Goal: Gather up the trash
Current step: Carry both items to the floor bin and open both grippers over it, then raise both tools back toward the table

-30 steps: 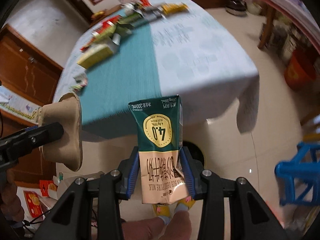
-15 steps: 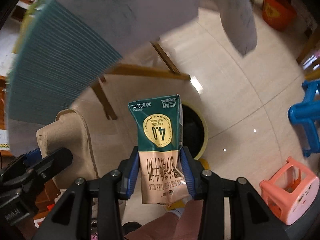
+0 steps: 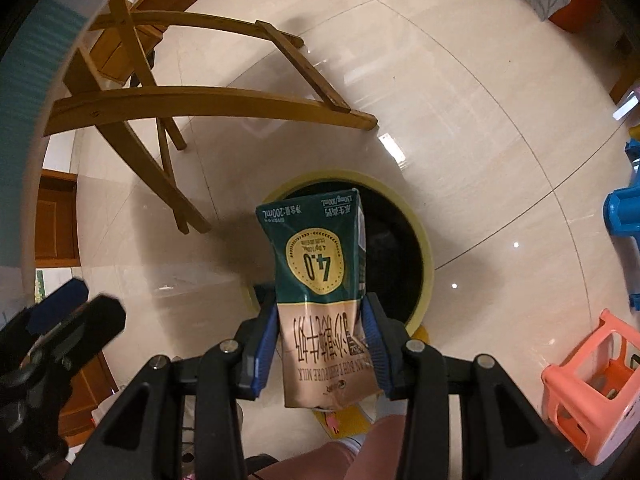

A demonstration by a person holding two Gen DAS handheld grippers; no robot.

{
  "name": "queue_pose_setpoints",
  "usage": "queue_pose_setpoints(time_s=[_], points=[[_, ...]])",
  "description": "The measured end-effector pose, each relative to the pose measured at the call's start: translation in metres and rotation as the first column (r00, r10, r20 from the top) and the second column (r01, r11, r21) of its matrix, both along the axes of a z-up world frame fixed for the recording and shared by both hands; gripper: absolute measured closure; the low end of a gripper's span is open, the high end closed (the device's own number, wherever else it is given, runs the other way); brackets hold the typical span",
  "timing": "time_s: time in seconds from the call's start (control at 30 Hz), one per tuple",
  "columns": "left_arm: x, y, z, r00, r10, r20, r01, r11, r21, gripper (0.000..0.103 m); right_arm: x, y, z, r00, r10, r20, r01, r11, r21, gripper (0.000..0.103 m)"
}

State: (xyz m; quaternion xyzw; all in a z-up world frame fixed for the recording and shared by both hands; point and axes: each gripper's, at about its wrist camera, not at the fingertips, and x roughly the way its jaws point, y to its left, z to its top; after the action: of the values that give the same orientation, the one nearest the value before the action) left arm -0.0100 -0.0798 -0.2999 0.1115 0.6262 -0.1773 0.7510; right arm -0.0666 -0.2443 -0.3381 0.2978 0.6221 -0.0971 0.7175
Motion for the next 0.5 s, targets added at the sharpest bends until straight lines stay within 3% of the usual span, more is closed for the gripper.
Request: queue_pose_setpoints(time_s=[0.1, 0.37, 0.5], points=[[0.005, 0.007, 0.002, 1.0, 0.025, 0.004, -0.025, 1.0, -0.001, 0.016, -0.001, -0.001, 0.0, 1.0, -0.007, 0.013, 0.007, 1.0, 0.015, 0.051], [-0.001, 0.017, 0.034, 0.998, 0.049, 0.028, -0.049, 0.999, -0.005, 0.013, 0.0, 0.006, 0.024, 0.999, 0.004, 0.039, -0.005, 1.0, 0.003, 0.051], [-0.012, 0.022, 0.068, 0.998, 0.049, 0.037, -0.049, 0.999, -0.011, 0.013, -0.007, 0.01, 0.056, 0.999, 0.019, 0.047, -0.018, 1.0, -0.008, 0.051]])
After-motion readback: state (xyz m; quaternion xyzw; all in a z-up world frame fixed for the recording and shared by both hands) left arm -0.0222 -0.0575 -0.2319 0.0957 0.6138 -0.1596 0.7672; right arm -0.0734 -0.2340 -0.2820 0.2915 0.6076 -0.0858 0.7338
